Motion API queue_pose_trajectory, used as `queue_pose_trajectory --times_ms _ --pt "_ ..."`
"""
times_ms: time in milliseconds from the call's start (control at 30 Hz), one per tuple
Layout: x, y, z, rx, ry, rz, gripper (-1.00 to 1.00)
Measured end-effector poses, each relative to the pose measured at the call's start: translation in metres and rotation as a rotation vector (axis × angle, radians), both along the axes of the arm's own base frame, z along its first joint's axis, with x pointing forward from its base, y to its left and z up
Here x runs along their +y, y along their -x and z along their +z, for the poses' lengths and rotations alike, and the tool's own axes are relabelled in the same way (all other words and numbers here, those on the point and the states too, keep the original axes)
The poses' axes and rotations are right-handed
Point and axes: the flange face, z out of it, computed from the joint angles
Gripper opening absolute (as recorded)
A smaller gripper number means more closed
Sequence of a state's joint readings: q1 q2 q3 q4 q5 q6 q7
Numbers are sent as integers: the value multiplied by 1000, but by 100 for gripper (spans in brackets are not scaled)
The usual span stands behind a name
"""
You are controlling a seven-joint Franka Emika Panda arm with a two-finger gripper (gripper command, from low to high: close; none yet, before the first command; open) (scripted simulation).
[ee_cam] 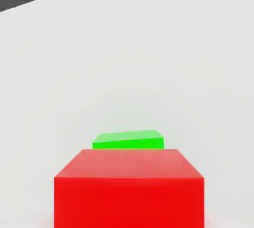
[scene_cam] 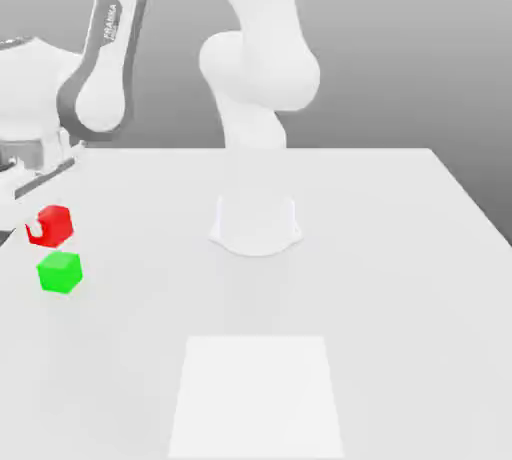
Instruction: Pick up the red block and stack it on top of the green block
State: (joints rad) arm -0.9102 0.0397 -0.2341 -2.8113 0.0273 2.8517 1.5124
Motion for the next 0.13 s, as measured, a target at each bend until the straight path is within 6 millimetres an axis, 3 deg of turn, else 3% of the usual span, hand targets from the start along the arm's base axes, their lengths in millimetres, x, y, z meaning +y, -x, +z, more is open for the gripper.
queue_pose_trajectory --times_ms 33,133 --pt "1 0 -9 -1 -1 1 100" --pt "1 0 -9 -1 -1 2 100"
